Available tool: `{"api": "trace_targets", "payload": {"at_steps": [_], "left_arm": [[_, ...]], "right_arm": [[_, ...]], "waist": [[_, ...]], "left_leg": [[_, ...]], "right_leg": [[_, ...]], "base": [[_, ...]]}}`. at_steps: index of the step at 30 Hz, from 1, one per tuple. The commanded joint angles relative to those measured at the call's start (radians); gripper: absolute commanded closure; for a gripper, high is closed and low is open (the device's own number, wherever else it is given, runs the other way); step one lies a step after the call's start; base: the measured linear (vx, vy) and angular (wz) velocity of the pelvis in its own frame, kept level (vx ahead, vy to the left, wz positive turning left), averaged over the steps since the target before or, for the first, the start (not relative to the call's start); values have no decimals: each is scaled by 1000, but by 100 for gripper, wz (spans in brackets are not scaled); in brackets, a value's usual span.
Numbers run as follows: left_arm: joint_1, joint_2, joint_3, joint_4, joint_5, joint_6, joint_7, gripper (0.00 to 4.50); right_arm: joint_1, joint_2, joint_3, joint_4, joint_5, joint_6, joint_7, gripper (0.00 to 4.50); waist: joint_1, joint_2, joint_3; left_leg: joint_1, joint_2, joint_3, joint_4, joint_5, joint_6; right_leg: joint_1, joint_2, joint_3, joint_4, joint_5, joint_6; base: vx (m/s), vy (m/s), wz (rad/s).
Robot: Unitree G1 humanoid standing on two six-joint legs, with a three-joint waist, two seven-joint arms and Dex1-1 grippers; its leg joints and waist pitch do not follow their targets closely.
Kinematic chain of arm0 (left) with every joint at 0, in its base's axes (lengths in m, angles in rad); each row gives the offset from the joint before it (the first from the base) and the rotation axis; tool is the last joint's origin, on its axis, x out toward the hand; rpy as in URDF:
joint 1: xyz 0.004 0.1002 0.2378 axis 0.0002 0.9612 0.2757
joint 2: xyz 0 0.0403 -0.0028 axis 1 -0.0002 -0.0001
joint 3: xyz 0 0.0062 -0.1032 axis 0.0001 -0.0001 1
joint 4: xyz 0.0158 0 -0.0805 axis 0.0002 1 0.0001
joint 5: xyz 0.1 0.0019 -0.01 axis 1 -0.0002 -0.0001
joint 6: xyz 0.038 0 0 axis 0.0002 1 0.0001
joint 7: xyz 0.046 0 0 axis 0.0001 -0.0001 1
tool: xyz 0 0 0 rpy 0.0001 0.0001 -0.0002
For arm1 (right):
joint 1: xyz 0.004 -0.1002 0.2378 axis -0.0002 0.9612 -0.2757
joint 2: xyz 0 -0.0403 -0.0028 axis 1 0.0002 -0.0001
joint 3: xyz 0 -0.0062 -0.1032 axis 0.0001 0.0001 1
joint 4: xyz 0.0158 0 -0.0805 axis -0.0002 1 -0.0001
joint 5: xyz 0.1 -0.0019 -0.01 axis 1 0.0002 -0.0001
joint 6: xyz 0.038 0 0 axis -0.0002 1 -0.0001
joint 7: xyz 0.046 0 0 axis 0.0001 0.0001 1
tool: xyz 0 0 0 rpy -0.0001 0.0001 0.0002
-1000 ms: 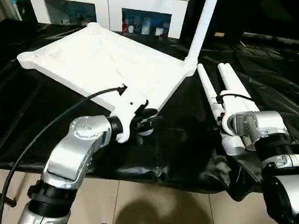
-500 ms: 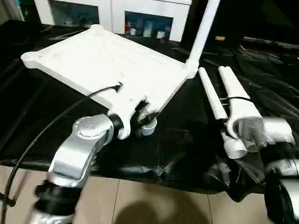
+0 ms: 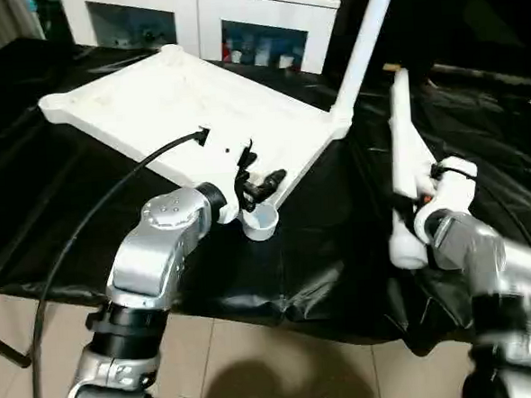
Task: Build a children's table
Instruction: Pick table leg
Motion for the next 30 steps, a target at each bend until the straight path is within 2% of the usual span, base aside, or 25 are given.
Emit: {"api": "trace_targets", "payload": {"at_steps": [1,2,3,4,5,6,8,9,10,11,13,15,16,17,18,21,26,27,30], "left_arm": [[-28,-25,24,-39,-70,35,-24,60],[-33,-32,33,-42,-85,48,-25,54],[-46,-49,49,-47,-122,63,-39,43],[-58,-63,65,-48,-148,70,-42,29],[-63,-70,72,-49,-159,73,-43,22],[-77,-85,91,-49,-187,83,-50,18],[-123,-110,123,-45,-247,106,-63,6],[-145,-116,127,-35,-261,114,-68,2],[-145,-116,127,-35,-261,114,-68,2],[-171,-122,130,-20,-280,129,-77,0],[-200,-130,135,-5,-307,149,-85,0],[-242,-154,153,17,-349,181,-77,0],[-254,-161,155,26,-356,191,-76,0],[-261,-165,157,33,-362,199,-74,0],[-265,-165,154,37,-359,198,-74,0],[-271,-173,153,41,-370,200,-68,0],[-272,-164,155,40,-389,216,-64,0],[-272,-161,155,40,-390,218,-65,27],[-272,-159,167,40,-401,229,-62,38]], "right_arm": [[17,-2,-64,-157,81,-46,40,272],[30,6,-74,-199,116,-56,69,272],[70,14,-73,-296,223,-31,179,272],[99,14,-62,-352,285,-16,253,272],[110,14,-57,-373,309,-10,281,272],[135,12,-42,-416,364,17,334,272],[187,-13,28,-496,439,58,429,272],[199,-25,57,-513,454,73,460,272],[199,-25,57,-513,454,73,460,272],[206,-37,87,-523,463,92,486,272],[211,-48,118,-527,464,105,508,272],[210,-56,142,-516,455,109,527,272],[206,-59,154,-510,449,109,537,272],[205,-63,161,-508,450,110,546,272],[204,-66,168,-508,452,111,551,272],[204,-81,190,-505,463,109,563,272],[192,-93,211,-482,459,98,572,272],[191,-94,212,-480,459,97,574,272],[189,-98,221,-473,462,94,579,272]], "waist": [[7,16,-89],[8,17,-87],[10,17,-86],[16,18,-84],[17,17,-84],[18,21,-84],[18,22,-83],[18,21,-84],[19,18,-82],[16,15,-79],[20,15,-79],[22,16,-79],[22,11,-80],[22,11,-79],[25,12,-81],[29,11,-84],[35,6,-90],[37,8,-90],[41,6,-92]], "left_leg": [[29,33,-19,-63,-181,-12],[30,33,-19,-63,-195,-7],[30,32,-17,-63,-209,-1],[31,32,-18,-63,-228,11],[29,34,-20,-65,-237,19],[29,34,-22,-66,-240,18],[30,37,-25,-69,-246,12],[28,36,-26,-69,-246,8],[29,36,-27,-70,-255,2],[28,35,-28,-71,-269,-5],[33,33,-27,-68,-283,-16],[34,33,-29,-68,-290,-27],[35,34,-30,-67,-291,-26],[32,34,-31,-69,-289,-25],[28,35,-32,-70,-278,-25],[28,38,-33,-73,-253,-24],[25,37,-28,-70,-203,-10],[25,37,-27,-70,-189,-7],[24,37,-26,-68,-165,-3]], "right_leg": [[45,-67,38,-78,-153,-138],[45,-66,38,-81,-162,-134],[45,-66,39,-84,-172,-132],[46,-68,38,-89,-194,-125],[48,-68,36,-93,-209,-123],[48,-70,35,-92,-218,-125],[47,-70,32,-101,-259,-122],[48,-70,32,-100,-263,-122],[47,-72,32,-104,-294,-118],[45,-75,32,-110,-342,-109],[42,-77,32,-118,-412,-87],[37,-80,30,-123,-443,-76],[37,-80,29,-124,-446,-73],[40,-81,28,-124,-448,-72],[43,-82,28,-123,-444,-68],[46,-82,28,-118,-389,-73],[51,-81,30,-106,-284,-104],[52,-81,31,-103,-265,-113],[56,-80,31,-97,-218,-126]], "base": [[0,0,0],[0,0,0],[0,0,0],[0,0,0],[0,0,0],[0,0,0],[0,0,0],[0,0,0],[0,0,0],[0,0,0],[0,0,0],[0,0,0],[0,0,0],[0,0,0],[0,0,0],[0,0,0],[0,0,0],[0,0,0],[0,0,0]]}}
